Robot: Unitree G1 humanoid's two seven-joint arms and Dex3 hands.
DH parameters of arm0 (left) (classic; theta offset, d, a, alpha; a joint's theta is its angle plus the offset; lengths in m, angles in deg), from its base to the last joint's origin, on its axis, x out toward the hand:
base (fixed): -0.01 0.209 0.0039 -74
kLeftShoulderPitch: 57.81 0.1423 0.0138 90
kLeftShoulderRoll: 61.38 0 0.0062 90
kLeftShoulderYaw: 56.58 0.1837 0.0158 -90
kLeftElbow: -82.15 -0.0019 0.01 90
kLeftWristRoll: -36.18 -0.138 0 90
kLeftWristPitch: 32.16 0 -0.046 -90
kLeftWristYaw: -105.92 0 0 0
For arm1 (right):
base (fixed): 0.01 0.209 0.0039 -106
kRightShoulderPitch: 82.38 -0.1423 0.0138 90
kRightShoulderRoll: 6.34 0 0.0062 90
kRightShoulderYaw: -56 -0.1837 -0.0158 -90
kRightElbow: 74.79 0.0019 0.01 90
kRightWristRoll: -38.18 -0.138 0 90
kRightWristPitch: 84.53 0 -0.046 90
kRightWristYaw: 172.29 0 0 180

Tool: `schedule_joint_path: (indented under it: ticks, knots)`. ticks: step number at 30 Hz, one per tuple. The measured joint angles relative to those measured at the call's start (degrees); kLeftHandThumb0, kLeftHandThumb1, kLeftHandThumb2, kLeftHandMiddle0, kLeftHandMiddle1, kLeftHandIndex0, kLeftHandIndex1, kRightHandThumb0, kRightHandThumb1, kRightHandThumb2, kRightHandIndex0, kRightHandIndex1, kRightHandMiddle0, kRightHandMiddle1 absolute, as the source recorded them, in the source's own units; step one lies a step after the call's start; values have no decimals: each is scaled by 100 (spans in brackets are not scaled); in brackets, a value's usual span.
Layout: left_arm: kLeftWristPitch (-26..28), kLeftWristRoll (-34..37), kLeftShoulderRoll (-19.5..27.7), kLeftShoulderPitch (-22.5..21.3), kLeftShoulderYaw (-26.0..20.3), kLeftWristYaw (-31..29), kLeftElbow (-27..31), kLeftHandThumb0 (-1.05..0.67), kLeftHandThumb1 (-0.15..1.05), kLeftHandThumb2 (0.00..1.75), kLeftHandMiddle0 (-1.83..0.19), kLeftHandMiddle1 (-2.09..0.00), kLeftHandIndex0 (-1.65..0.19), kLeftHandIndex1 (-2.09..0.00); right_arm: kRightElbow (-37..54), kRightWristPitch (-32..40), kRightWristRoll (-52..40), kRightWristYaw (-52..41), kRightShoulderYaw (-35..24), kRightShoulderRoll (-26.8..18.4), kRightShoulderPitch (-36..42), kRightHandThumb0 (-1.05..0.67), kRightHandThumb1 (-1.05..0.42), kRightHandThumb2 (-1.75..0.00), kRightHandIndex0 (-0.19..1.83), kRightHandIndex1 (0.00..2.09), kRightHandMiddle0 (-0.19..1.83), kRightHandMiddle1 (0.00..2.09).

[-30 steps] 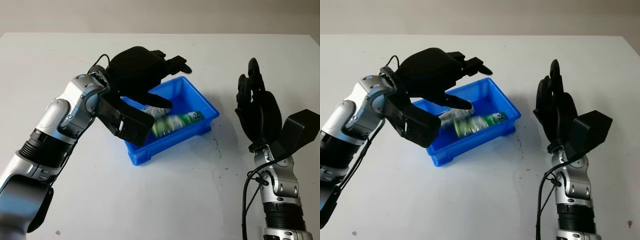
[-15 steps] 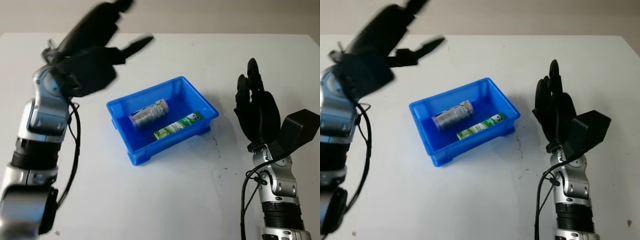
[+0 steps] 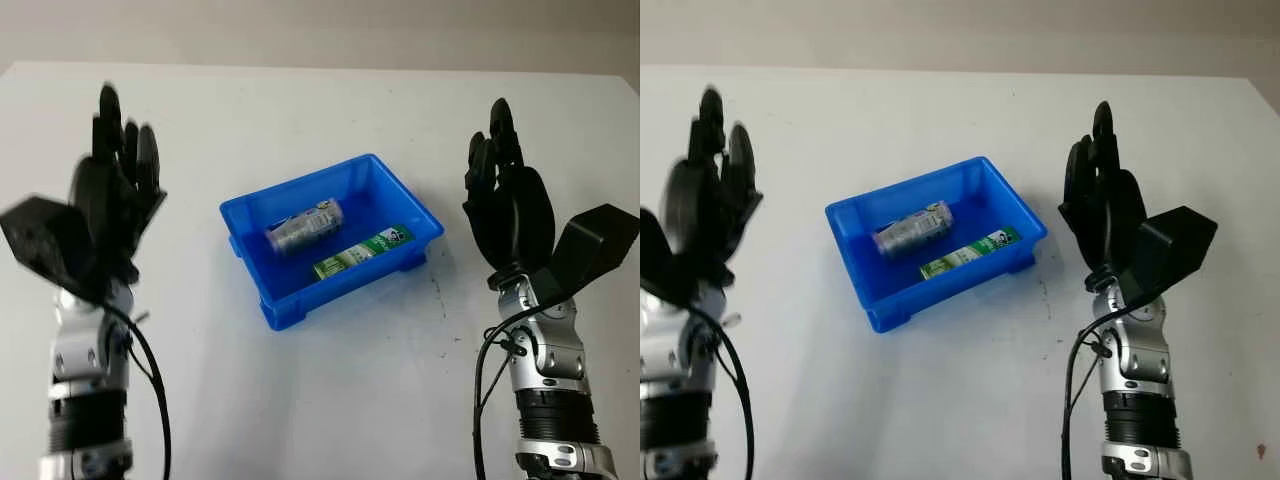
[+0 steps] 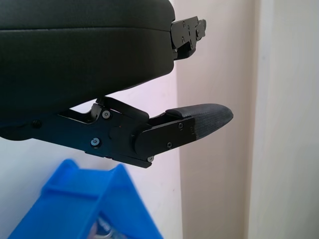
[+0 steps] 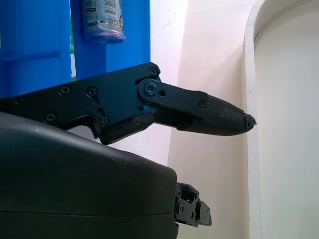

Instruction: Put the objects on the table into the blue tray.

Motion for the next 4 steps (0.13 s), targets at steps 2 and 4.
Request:
schedule_joint_path:
  ticks: [2, 4]
  knots:
    - [-18, -2, -7, 33, 69, -13, 0, -71, 105, 67, 19, 0, 19, 0, -4, 0, 11, 0, 5, 0, -10, -73, -105, -70, -19, 0, -19, 0]
    - [-16, -38, -5, 45, 169, -33, -1, -70, 105, 67, 19, 0, 19, 0, -30, 0, 10, 0, 6, 1, -40, -73, -105, -69, -19, 0, -19, 0]
